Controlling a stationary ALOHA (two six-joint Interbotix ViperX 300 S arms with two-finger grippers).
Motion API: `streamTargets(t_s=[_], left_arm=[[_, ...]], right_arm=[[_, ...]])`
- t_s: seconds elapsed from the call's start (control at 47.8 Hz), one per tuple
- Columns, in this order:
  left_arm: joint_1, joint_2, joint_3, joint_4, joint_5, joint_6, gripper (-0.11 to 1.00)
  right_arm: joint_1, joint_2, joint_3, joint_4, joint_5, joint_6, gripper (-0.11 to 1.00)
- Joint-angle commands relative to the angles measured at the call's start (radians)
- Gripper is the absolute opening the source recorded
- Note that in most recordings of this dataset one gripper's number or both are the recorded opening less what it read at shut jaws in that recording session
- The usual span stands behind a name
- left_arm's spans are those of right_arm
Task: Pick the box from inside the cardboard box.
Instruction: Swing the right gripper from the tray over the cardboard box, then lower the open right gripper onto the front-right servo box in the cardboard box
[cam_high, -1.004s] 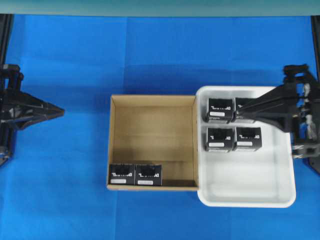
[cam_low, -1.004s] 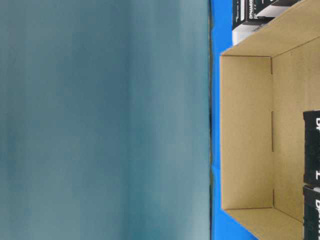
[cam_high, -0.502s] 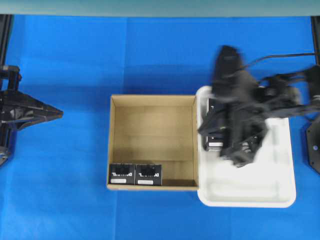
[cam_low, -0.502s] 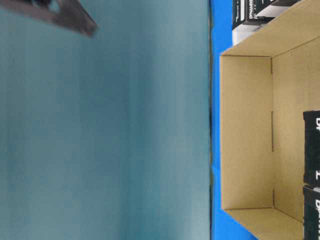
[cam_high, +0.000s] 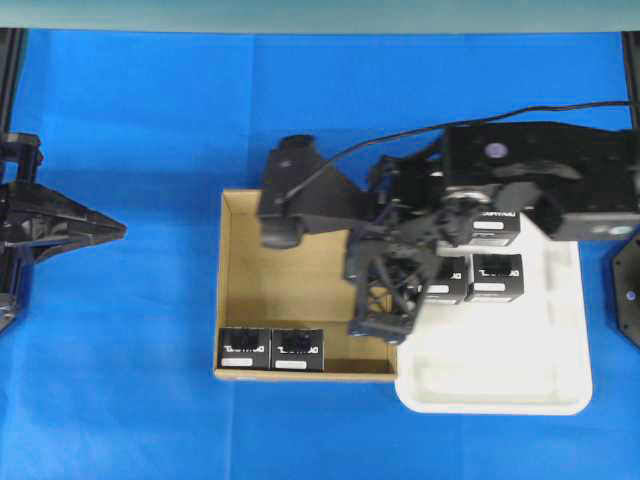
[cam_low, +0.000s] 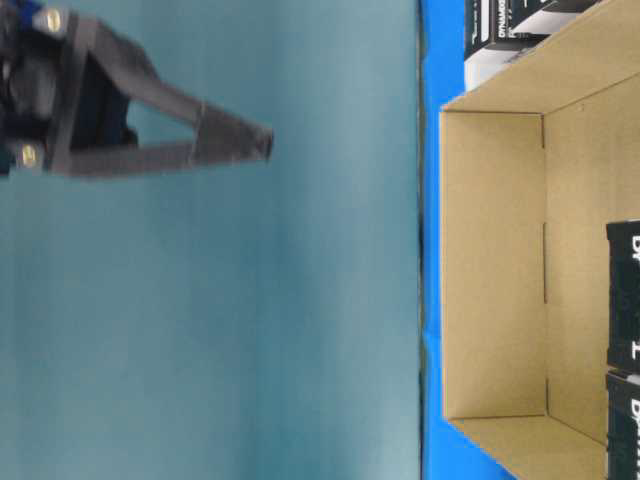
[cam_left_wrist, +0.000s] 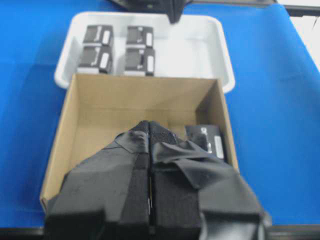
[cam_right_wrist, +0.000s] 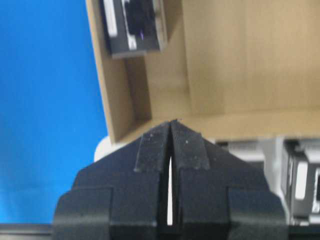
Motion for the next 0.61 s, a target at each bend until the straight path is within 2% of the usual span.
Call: streamTargets(t_s=[0.0, 0.146, 0.418, 0.586], left_arm=[[0.000, 0.002, -0.029, 0.003, -0.005, -0.002, -0.07], [-0.002, -0.018, -0.032, 0.005, 0.037, -0.002, -0.07], [-0.003, -0.109, -0.051, 0.003, 0.198, -0.003, -0.07], [-0.002, -0.141, -0.060, 0.003, 0.242, -0.003, -0.07]], right_arm=[[0.003, 0.037, -0.054, 0.005, 0.006, -0.015, 0.01], [0.003, 0.091, -0.104, 0.005, 0.023, -0.041, 0.01], [0.002, 0.164, -0.141, 0.008, 0.018, -0.080, 0.01], [-0.012, 0.175, -0.141, 0.028, 0.011, -0.080, 0.07]])
